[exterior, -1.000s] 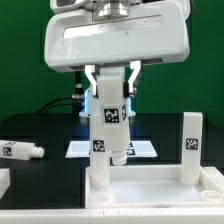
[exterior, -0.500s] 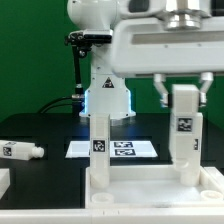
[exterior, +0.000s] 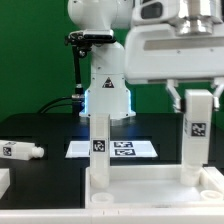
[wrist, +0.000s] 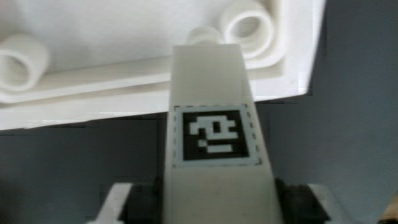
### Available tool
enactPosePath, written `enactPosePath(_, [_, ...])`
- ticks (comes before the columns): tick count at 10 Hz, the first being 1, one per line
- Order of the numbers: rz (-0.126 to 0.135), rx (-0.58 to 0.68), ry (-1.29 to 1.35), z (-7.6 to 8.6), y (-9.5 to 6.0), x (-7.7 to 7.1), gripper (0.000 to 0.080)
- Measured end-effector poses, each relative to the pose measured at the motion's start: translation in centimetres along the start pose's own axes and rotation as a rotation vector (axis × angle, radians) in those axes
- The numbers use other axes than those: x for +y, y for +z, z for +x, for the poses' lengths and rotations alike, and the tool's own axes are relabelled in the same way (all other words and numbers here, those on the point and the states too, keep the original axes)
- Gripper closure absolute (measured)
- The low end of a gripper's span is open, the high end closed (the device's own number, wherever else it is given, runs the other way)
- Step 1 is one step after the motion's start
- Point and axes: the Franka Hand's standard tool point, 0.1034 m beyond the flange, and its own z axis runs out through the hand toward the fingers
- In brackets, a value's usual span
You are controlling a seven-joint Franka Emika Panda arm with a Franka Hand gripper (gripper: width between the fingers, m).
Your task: Assemble desk
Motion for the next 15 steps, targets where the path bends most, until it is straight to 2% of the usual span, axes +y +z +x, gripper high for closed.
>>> enactPosePath(2, [0.006, 0.018, -0.029, -0.6, 0.8, -1.7, 0.0514])
enactPosePath(4, [0.001, 0.014, -0.031, -0.6, 1.2, -1.5, 0.0514])
enactPosePath(6, [-0.004, 0.008, -0.036, -0.9, 2.2, -2.0, 0.0514])
enactPosePath(8, [-0.003, 0.038, -0.042, -0.5, 2.6, -2.2, 0.0514])
enactPosePath(12, [-0.008, 0.043, -0.054, -1.2, 3.8, -2.3, 0.0514])
enactPosePath(15, [-0.004, 0.095, -0.057, -1.0, 3.8, -2.2, 0.0514])
